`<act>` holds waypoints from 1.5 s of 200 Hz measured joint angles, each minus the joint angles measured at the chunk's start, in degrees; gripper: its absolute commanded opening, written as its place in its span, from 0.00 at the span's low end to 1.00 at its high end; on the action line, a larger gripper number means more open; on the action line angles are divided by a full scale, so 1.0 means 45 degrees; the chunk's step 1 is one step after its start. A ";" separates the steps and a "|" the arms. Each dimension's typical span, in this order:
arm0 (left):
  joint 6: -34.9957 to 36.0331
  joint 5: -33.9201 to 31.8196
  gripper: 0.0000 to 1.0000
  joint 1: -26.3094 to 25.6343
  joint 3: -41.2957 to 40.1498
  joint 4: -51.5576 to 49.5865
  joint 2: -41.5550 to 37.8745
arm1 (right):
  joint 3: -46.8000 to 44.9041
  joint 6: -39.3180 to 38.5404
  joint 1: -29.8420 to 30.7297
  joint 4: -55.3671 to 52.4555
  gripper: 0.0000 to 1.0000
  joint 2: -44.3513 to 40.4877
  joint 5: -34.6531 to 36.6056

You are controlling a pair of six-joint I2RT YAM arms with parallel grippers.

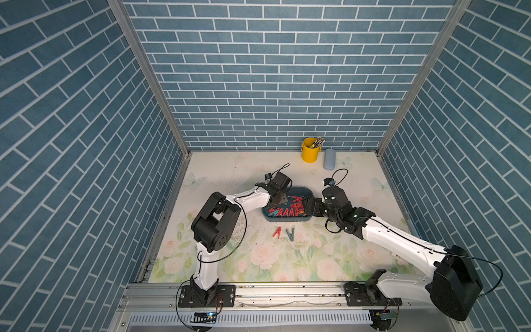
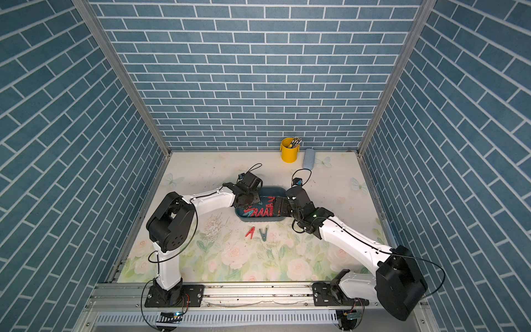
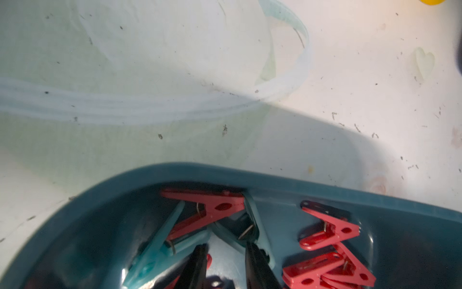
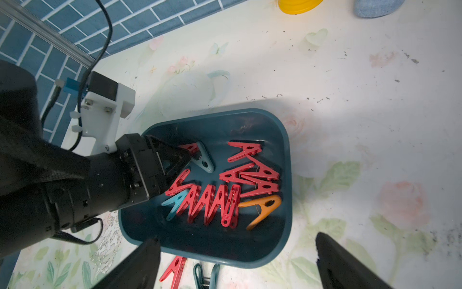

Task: Take the clothespins out of the storage box
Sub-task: Pick up the clothespin from the storage box.

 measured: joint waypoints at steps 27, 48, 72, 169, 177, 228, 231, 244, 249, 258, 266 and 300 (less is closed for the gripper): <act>-0.0015 0.0053 0.32 0.0063 0.0112 0.0068 0.0277 | -0.0068 0.0000 0.0000 0.0000 0.99 -0.0005 -0.0005; -0.0010 0.0092 0.32 0.0073 0.0325 0.0209 0.0627 | -0.0068 0.0000 0.0000 0.0000 0.99 -0.0005 -0.0005; -0.0010 0.0146 0.29 0.0063 0.0364 0.0204 0.0937 | -0.0073 0.0005 0.0000 0.0010 0.99 -0.0005 -0.0010; -0.0015 0.0238 0.06 0.0039 0.0568 0.0005 0.1054 | -0.0092 0.0005 0.0000 0.0194 0.99 0.0000 -0.0092; 0.0010 0.0238 0.05 0.0039 0.0568 0.0000 0.1049 | -0.0092 0.0005 0.0000 0.0233 1.00 0.0005 -0.0112; 0.0039 0.0398 0.05 -0.0024 0.0219 -0.0325 -0.0034 | -0.0092 0.0000 0.0000 0.0743 0.99 0.0243 -0.0602; 0.0039 0.0398 0.06 -0.0029 0.0185 -0.0335 -0.0141 | -0.0092 0.0000 0.0000 0.0777 0.99 0.0291 -0.0665; 0.0044 0.0384 0.06 -0.0049 -0.0010 -0.0452 -0.0816 | -0.0092 0.0000 -0.0010 0.1005 0.99 0.0520 -0.0889; 0.0049 0.0379 0.06 -0.0049 -0.0073 -0.0476 -0.1069 | -0.0087 0.0000 -0.0010 0.1093 0.99 0.0612 -0.0986; 0.0058 0.0369 0.06 -0.0049 -0.0214 -0.0495 -0.1525 | -0.0087 0.0000 -0.0010 0.1239 0.99 0.0787 -0.1127; 0.0073 0.0340 0.06 -0.0063 -0.0340 -0.0534 -0.1889 | -0.0083 0.0000 -0.0010 0.1360 0.99 0.0937 -0.1277; 0.0083 0.0068 0.06 -0.0073 -0.1477 -0.0733 -0.3419 | 0.0078 0.0000 -0.0010 0.1841 0.99 0.1588 -0.1705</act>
